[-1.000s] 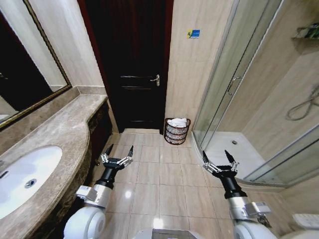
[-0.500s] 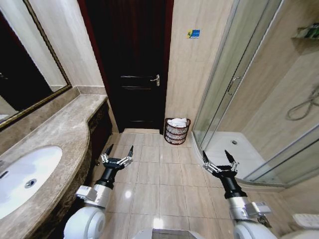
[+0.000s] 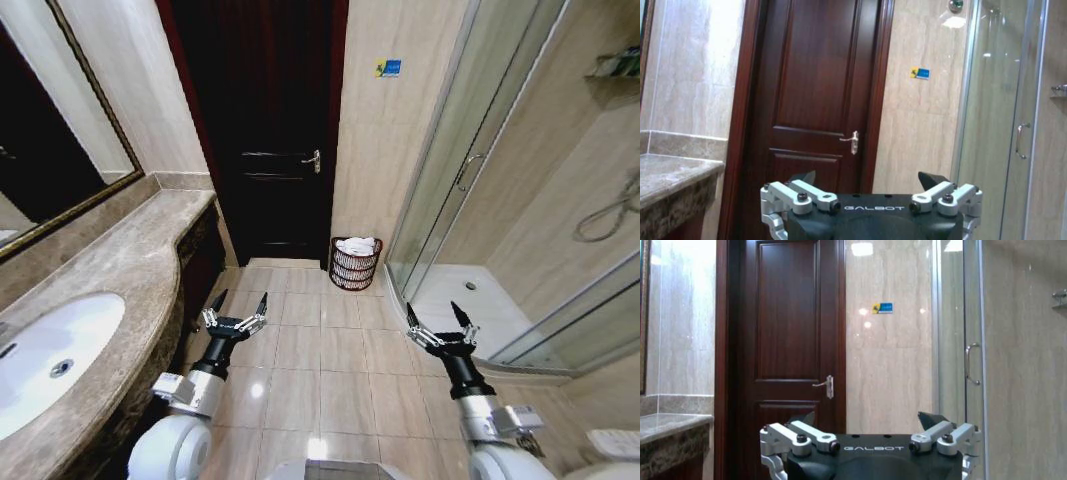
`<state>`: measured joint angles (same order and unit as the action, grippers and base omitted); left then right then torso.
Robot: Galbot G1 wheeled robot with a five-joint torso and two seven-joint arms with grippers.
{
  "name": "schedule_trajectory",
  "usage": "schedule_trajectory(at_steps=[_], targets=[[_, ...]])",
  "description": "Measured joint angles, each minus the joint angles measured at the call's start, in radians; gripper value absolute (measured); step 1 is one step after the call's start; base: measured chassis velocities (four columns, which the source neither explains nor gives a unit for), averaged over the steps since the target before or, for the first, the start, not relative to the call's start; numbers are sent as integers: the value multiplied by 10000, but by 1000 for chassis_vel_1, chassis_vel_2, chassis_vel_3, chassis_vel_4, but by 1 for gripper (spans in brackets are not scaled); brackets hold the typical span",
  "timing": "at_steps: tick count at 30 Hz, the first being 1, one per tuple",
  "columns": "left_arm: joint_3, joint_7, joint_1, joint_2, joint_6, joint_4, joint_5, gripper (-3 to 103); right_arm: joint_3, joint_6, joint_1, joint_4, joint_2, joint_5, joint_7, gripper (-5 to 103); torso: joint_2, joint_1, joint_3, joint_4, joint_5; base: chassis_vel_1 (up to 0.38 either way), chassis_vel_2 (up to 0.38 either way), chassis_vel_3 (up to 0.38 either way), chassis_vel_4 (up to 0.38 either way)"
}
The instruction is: Discard the used towel into the hamper.
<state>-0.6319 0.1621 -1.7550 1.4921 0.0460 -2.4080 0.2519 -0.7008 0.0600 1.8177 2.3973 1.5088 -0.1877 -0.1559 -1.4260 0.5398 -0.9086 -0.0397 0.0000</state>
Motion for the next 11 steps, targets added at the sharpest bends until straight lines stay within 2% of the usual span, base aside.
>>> schedule_trajectory(at_steps=[11], targets=[[0, 0, 0, 0, 0, 0, 0, 100, 0, 0, 0, 0, 0, 0, 0, 100, 0, 0, 0, 0, 0, 0, 0, 0, 0]])
